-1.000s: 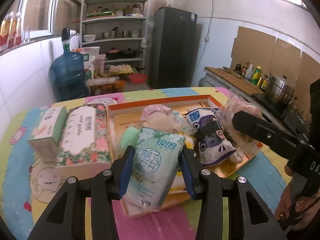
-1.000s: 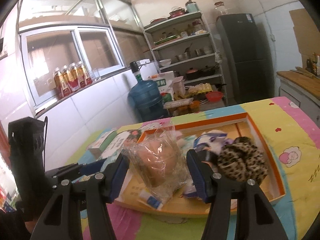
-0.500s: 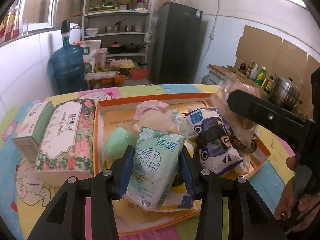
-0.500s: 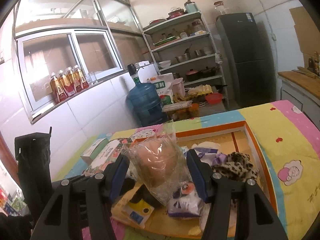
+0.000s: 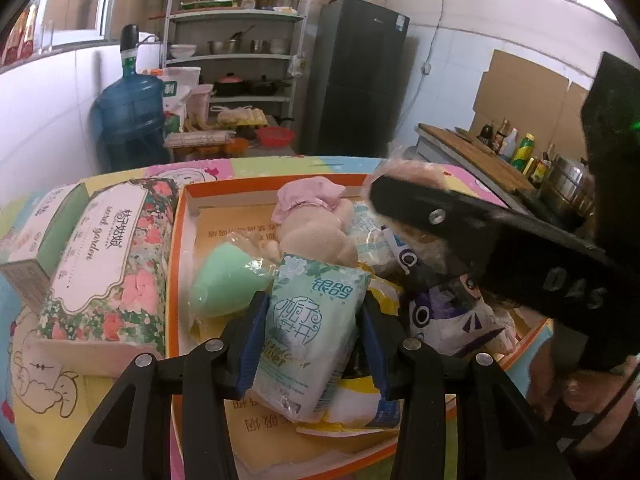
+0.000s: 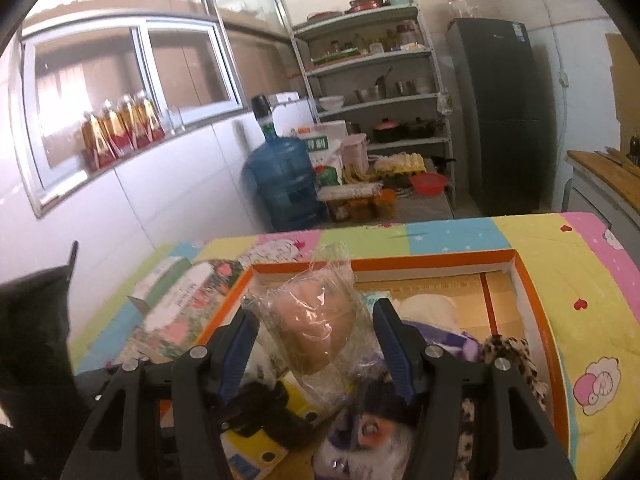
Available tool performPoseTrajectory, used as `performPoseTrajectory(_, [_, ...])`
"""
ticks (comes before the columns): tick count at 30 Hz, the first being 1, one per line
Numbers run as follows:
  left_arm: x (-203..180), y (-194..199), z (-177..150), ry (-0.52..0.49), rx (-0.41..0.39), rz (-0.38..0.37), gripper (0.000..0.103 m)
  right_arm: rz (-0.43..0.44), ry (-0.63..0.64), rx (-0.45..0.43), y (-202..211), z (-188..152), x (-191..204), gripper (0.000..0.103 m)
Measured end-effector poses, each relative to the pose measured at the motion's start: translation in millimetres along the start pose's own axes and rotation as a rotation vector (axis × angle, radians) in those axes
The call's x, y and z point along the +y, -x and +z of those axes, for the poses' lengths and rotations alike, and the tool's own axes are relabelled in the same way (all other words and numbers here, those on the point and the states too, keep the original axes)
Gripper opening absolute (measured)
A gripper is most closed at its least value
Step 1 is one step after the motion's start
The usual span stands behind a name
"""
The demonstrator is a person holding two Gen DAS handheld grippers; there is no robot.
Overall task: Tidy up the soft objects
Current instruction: 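Lower both grippers into the box and open them to drop both items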
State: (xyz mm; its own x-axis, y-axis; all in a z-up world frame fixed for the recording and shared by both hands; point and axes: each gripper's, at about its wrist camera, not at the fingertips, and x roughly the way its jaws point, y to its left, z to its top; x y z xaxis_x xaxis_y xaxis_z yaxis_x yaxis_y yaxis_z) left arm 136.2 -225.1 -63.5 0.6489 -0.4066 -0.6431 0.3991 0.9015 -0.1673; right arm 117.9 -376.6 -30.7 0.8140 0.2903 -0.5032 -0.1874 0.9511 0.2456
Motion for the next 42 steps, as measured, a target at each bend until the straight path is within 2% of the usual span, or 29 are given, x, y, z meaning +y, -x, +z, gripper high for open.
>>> performPoseTrajectory(10, [3,1,-2,0.0,-0.016,-0.031,0.05,-0.013,0.02,0.066,-25,-3,2,0.06])
performPoseTrajectory(16, [4,2,-3,0.003,-0.01,-0.023,0.063,-0.005,0.008,0.06,-24,-3,0,0.063])
performPoseTrajectory(22, [5,9,-5,0.002,-0.04,-0.021,0.073,-0.012,0.0,0.043,-17,-2,-2,0.07])
performPoseTrajectory(35, [0,35,-3,-0.011,-0.096,-0.018,0.074,-0.015,0.0,-0.052,16,1,4,0.072])
performPoseTrajectory(42, [1,53,-6,-0.01,-0.124,-0.007,0.074,-0.018,-0.013,-0.072,30,-1,9,0.072])
